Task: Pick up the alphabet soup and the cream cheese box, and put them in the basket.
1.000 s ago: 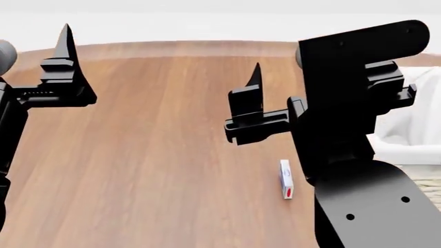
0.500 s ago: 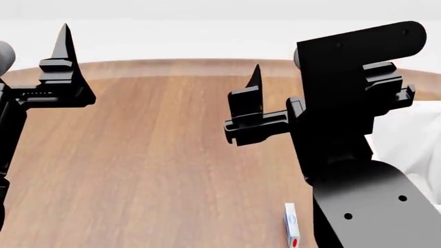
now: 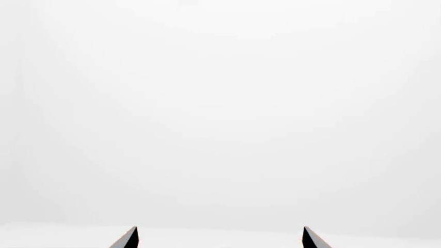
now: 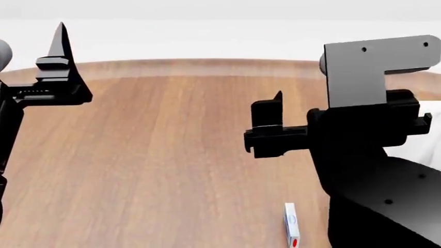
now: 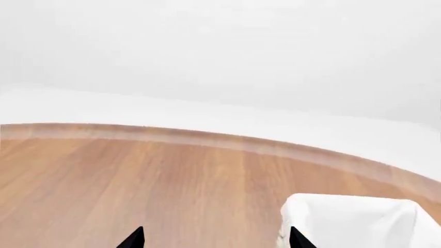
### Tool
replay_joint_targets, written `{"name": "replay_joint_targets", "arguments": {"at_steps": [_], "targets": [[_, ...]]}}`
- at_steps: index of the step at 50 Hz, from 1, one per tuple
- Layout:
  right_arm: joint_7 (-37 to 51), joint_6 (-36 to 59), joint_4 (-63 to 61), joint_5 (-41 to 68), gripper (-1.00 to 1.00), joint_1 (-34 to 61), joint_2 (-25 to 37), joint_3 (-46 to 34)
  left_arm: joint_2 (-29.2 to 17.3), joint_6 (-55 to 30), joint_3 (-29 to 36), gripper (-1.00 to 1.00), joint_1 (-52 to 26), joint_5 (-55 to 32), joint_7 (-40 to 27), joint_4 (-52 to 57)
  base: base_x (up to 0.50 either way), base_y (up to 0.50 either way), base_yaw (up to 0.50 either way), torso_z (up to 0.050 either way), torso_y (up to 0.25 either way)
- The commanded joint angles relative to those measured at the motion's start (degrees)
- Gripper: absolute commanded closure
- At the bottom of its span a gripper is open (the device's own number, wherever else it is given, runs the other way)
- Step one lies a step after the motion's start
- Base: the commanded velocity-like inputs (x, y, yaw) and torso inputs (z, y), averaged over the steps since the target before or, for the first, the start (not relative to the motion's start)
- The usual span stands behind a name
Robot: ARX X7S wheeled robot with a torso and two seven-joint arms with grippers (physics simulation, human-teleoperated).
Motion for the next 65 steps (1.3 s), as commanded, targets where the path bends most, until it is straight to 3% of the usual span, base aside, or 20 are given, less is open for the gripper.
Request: {"name": "replay_joint_targets", "arguments": {"at_steps": [1, 5, 10, 17, 18, 25, 33, 46, 65], "targets": [[36.8, 0.3, 7.9, 44.9, -1.00, 2.3, 8.8, -0.2, -0.4, 0.7, 0.0, -1.00, -0.1, -0.2, -0.1, -0.9, 0.00, 0.00, 0.00, 0.000, 0.000], [45.0, -4.2, 7.1, 57.8, -1.00, 0.5, 13.1, -5.0, -0.6, 1.0, -0.1, -1.00, 0.0, -0.3, 0.0, -1.5, 0.00, 0.00, 0.00, 0.000, 0.000], [48.9, -9.1, 6.8, 67.2, -1.00, -2.7, 16.5, -9.5, -0.7, 1.4, 0.0, -1.00, 0.2, -0.4, -0.1, -1.9, 0.00, 0.00, 0.00, 0.000, 0.000], [47.6, -9.5, 5.7, 71.1, -1.00, -6.0, 18.6, -12.2, -0.9, 1.8, 0.1, -1.00, 0.2, -0.5, -0.2, -2.4, 0.00, 0.00, 0.00, 0.000, 0.000], [46.0, -10.5, 4.9, 70.2, -1.00, -7.8, 17.5, -9.2, -1.0, 1.7, 0.0, -1.00, 0.1, -0.5, -0.3, -2.4, 0.00, 0.00, 0.00, 0.000, 0.000], [48.9, -14.7, 5.5, 78.8, -1.00, -11.5, 22.7, -15.8, -1.2, 1.6, -0.1, -1.00, 0.1, -0.8, -0.5, -2.3, 0.00, 0.00, 0.00, 0.000, 0.000], [48.1, -15.5, 4.2, 79.9, -1.00, -14.2, 26.1, -16.1, -1.4, 2.2, 0.1, -1.00, 0.0, -0.8, -0.6, -3.0, 0.00, 0.00, 0.00, 0.000, 0.000], [47.0, -21.3, 3.6, 80.0, -1.00, -21.3, 30.6, -11.0, -1.7, 3.2, 0.4, -1.00, 0.1, -0.8, -0.7, -4.1, 0.00, 0.00, 0.00, 0.000, 0.000], [43.1, -26.7, 1.7, 81.3, -1.00, -38.5, 39.8, 10.3, -2.4, 4.2, 1.1, -1.00, 0.5, -0.7, -0.9, -4.6, 0.00, 0.00, 0.00, 0.000, 0.000]]}}
